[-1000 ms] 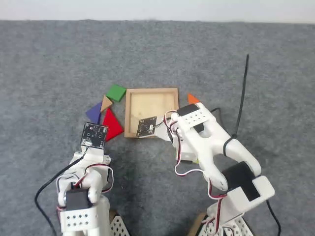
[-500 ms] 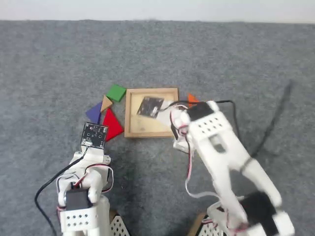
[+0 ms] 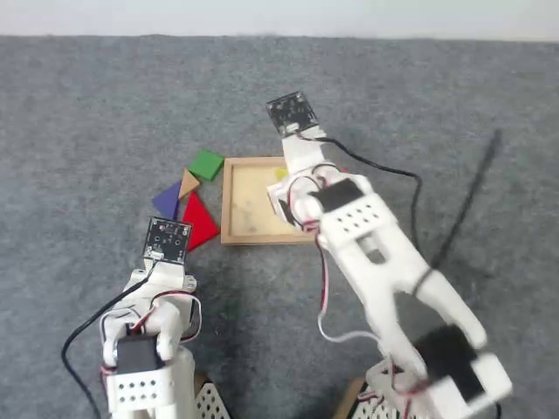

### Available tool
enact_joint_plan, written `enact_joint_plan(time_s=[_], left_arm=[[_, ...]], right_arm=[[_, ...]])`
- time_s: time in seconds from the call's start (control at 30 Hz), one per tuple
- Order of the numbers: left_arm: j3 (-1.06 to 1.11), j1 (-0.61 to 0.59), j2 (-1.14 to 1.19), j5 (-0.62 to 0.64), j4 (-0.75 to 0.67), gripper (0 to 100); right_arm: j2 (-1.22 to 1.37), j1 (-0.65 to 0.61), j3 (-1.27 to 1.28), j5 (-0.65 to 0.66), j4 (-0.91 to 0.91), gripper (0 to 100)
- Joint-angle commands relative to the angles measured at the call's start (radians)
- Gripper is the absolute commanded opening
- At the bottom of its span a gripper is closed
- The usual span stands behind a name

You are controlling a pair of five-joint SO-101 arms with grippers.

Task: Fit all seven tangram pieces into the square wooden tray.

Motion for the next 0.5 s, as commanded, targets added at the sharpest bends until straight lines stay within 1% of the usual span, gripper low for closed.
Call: enact_joint_plan(time_s=[0.0, 0.17, 0.33, 0.47], left_arm=[[-0.012, -0.006, -0.025, -0.008, 0.009, 1], [-0.012, -0.006, -0.025, -0.008, 0.009, 1], [-0.012, -0.006, -0.025, -0.008, 0.009, 1], [-0.012, -0.006, -0.025, -0.008, 0.009, 1]], right_arm=[[0.077, -0.018, -0.087, -0.038, -0.082, 0.7], [0.173, -0.022, -0.092, -0.037, -0.119, 0.8], [0.213, -0.024, -0.089, -0.035, -0.185, 0.9], [0.245, -0.018, -0.094, -0.035, -0.193, 0.9]])
